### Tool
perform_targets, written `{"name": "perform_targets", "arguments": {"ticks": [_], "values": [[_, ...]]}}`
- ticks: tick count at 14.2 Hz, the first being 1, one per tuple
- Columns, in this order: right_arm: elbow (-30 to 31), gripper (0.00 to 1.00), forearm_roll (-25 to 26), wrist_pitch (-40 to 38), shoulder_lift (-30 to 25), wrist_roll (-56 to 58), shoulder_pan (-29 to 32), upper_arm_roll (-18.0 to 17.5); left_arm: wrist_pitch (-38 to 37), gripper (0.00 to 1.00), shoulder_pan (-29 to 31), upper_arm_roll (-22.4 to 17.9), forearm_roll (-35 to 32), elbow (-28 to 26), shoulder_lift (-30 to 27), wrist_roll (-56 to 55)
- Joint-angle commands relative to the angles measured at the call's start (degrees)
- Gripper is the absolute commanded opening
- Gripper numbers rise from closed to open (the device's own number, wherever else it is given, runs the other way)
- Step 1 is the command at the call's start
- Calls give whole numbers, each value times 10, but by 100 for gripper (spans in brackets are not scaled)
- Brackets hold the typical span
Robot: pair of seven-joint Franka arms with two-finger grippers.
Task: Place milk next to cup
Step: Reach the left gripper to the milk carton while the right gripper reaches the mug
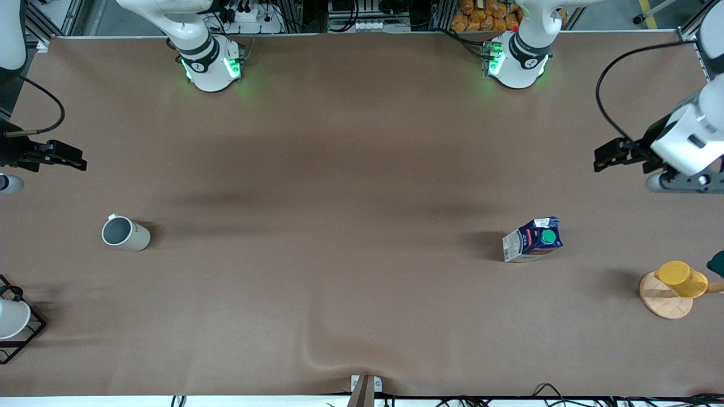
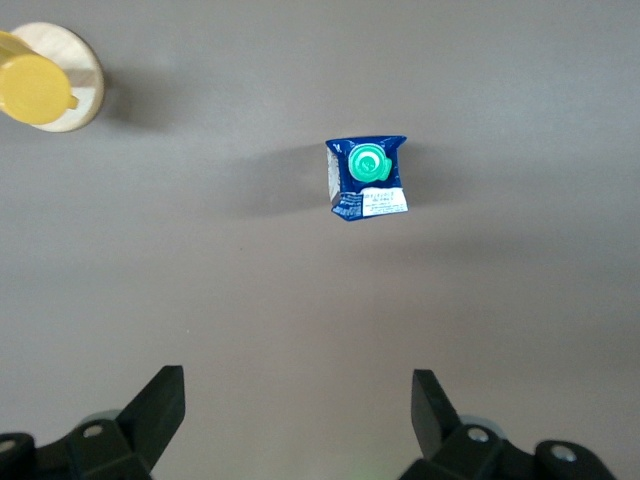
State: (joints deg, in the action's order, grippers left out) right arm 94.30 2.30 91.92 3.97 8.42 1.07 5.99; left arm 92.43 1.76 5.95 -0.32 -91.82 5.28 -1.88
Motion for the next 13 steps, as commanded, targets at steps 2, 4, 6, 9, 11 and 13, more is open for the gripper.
{"name": "perform_targets", "arguments": {"ticks": [2, 4, 6, 9, 11, 13], "values": [[-12, 100, 5, 65, 83, 57, 21, -4, 68, 100, 10, 2, 16, -41, 19, 6], [-19, 100, 9, 104, 131, 68, 23, -4, 110, 100, 7, 2, 24, -69, 25, 3], [-26, 100, 10, 150, 179, 84, 24, -4, 129, 100, 4, 6, 24, -71, 46, -4], [-29, 100, 8, 223, 241, 160, 49, -4, 151, 100, -2, 6, 24, -59, 94, -11], [-27, 100, 6, 243, 270, 200, 63, -4, 145, 100, -2, 6, 24, -1, 144, -10], [-28, 100, 1, 244, 294, 227, 84, -4, 151, 100, -10, 6, 23, 1, 157, -37]]}}
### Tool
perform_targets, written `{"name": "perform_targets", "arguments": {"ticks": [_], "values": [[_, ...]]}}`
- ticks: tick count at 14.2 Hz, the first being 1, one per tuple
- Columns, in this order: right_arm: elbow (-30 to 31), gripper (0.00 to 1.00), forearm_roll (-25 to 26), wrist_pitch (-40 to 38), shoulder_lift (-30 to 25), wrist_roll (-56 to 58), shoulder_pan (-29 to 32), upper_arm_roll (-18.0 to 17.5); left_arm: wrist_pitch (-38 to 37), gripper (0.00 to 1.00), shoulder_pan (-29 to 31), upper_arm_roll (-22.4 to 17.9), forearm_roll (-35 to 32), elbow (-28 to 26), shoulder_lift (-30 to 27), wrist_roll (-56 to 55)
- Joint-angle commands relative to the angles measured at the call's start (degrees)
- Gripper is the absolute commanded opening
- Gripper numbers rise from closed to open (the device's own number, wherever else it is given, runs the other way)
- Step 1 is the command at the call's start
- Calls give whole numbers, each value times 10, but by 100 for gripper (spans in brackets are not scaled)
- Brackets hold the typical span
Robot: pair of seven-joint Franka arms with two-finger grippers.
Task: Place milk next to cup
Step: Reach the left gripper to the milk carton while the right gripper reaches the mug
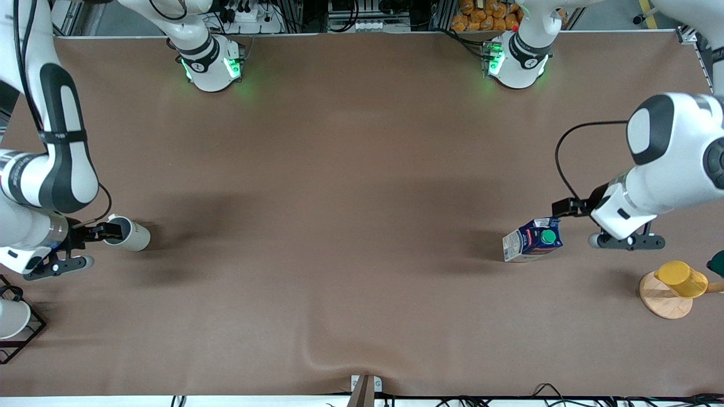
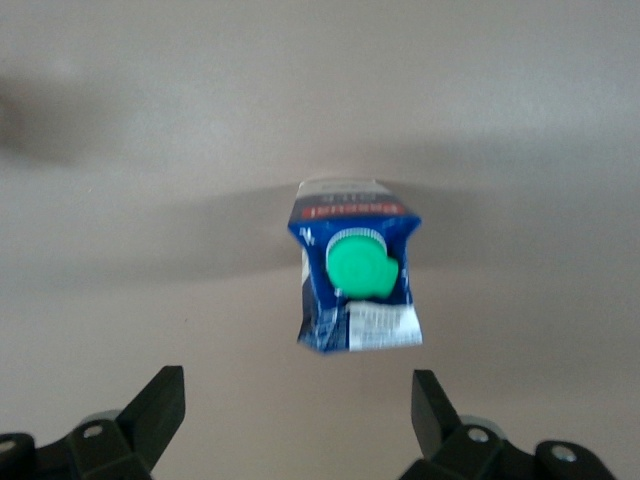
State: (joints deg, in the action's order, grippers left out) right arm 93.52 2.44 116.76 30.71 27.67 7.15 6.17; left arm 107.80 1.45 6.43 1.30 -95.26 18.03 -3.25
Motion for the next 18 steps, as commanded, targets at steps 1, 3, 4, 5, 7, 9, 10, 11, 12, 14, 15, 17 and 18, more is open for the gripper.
{"name": "perform_targets", "arguments": {"ticks": [1, 3, 4, 5, 7, 9, 10, 11, 12, 14, 15, 17, 18], "values": [[-19, 100, -2, -5, 35, 50, 30, -7, 1, 100, -9, 2, 7, 35, 36, -33], [-16, 100, -8, -6, 43, 64, 35, -8, 25, 100, -10, 2, 7, 25, 47, -50], [-15, 100, -10, -7, 44, 64, 35, -8, 33, 100, -12, 2, 7, 23, 50, -60], [-14, 100, -10, -7, 45, 65, 36, -8, 35, 100, -19, 2, 7, 23, 53, -66], [-14, 100, -10, -7, 54, 69, 36, -8, 52, 100, -21, 2, 5, 19, 64, -67], [-14, 100, -10, -9, 65, 94, 41, -8, 79, 100, -22, 2, 1, -10, 66, -66], [-11, 100, -10, -12, 69, 105, 44, -8, 93, 100, -27, 1, -1, -26, 65, -66], [-4, 100, -10, -12, 69, 106, 49, -8, 101, 100, -33, 1, -12, -38, 65, -66], [2, 81, -10, -12, 69, 105, 55, -8, 102, 100, -36, 1, -28, -44, 67, -69], [3, 1, -13, -34, 69, 104, 60, -9, 102, 82, -35, 2, -30, -48, 68, -87], [3, 0, -29, -47, 69, 105, 61, -9, 102, 74, -34, 2, -30, -48, 67, -87], [3, 0, -45, -67, 68, 106, 62, -9, 102, 71, -32, 2, -31, -44, 67, -83], [1, 0, -46, -68, 66, 106, 62, -9, 102, 71, -32, 2, -31, -42, 66, -82]]}}
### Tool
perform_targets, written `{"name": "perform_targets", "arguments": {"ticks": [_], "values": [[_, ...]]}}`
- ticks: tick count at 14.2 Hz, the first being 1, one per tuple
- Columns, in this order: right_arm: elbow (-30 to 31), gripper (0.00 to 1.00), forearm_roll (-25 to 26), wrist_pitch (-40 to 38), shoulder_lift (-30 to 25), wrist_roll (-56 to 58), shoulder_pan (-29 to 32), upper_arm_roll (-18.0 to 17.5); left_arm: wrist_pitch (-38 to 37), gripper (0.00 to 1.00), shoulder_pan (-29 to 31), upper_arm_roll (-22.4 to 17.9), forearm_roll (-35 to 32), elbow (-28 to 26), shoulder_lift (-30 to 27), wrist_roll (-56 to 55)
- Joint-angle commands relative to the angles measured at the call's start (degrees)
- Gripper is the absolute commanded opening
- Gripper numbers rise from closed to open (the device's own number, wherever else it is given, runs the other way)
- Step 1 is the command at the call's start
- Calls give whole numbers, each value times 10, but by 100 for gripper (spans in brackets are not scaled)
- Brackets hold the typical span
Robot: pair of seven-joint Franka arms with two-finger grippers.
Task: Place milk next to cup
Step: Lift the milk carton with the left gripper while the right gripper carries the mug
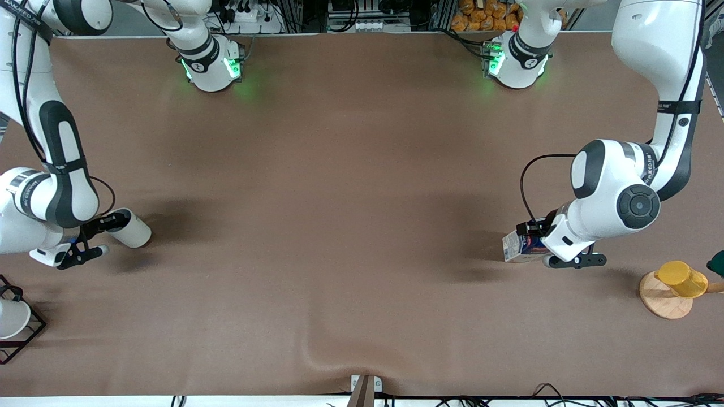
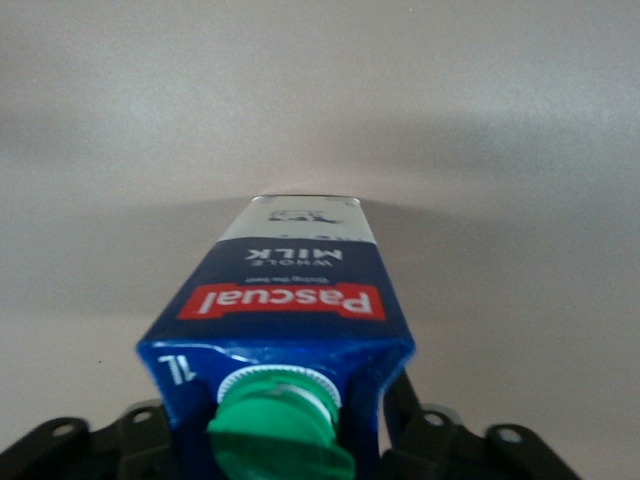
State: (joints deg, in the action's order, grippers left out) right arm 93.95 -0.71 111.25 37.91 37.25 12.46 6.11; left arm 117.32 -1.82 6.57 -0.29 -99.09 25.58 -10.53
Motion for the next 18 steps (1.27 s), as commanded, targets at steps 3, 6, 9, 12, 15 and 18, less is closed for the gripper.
{"name": "perform_targets", "arguments": {"ticks": [3, 6, 9, 12, 15, 18], "values": [[-14, 0, -16, -21, -15, 15, -2, -12, 6, 66, -3, 0, -16, -4, -5, -13], [-74, 0, -17, -74, -23, 17, -8, -61, 1, 59, 0, 0, -17, -1, -9, -16], [-138, 0, -49, -118, -28, -7, -20, -132, -1, 54, 0, 0, -17, 0, -11, -18], [-217, 0, -51, -118, -11, -9, -115, -152, -20, 51, 6, 0, -12, 5, -35, -17], [-228, 0, -50, -49, 6, -12, -219, -150, -64, 42, 15, -2, -9, 21, -52, -15], [-228, 0, -49, 43, 47, -14, -302, -150, -129, 42, 16, -2, -5, 54, -69, -16]]}}
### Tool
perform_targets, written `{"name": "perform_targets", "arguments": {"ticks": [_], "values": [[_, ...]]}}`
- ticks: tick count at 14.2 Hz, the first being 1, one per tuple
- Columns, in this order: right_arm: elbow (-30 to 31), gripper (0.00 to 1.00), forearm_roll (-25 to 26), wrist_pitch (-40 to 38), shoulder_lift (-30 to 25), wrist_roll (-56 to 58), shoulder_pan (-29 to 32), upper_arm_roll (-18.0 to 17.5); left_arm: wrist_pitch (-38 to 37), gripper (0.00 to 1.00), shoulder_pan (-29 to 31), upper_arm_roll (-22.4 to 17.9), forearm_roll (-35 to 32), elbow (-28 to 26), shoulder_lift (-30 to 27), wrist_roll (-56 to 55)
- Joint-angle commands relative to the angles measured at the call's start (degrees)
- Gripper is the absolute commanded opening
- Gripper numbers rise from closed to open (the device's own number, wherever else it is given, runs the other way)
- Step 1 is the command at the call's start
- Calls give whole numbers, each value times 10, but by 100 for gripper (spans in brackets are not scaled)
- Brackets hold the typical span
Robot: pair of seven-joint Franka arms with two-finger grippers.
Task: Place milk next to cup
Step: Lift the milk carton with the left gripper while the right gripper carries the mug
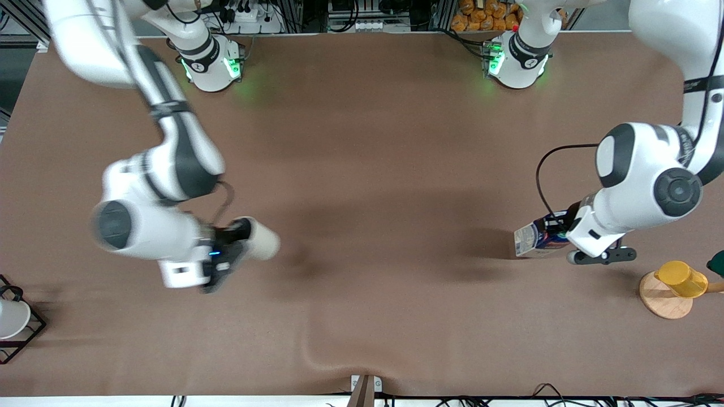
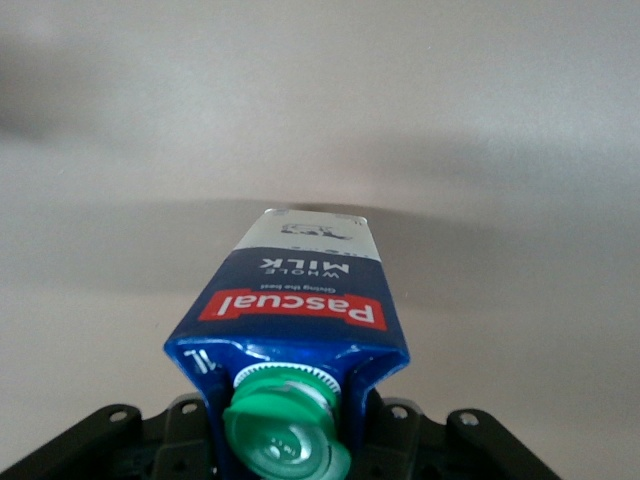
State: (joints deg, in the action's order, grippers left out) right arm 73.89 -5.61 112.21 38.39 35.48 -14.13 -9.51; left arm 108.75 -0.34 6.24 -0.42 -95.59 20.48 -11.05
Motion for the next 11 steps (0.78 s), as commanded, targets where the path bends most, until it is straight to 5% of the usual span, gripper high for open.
{"name": "perform_targets", "arguments": {"ticks": [1, 7, 11], "values": [[-27, 0, 1, 52, 54, 3, -59, 8, -61, 42, 3, -2, 6, 22, -30, -10], [-8, 0, 8, 57, 70, -80, -128, 12, -118, 42, 18, 4, 15, 22, -66, -5], [-2, 0, 63, -29, 69, -205, -135, 11, -121, 42, 17, 4, 16, 23, -69, -12]]}}
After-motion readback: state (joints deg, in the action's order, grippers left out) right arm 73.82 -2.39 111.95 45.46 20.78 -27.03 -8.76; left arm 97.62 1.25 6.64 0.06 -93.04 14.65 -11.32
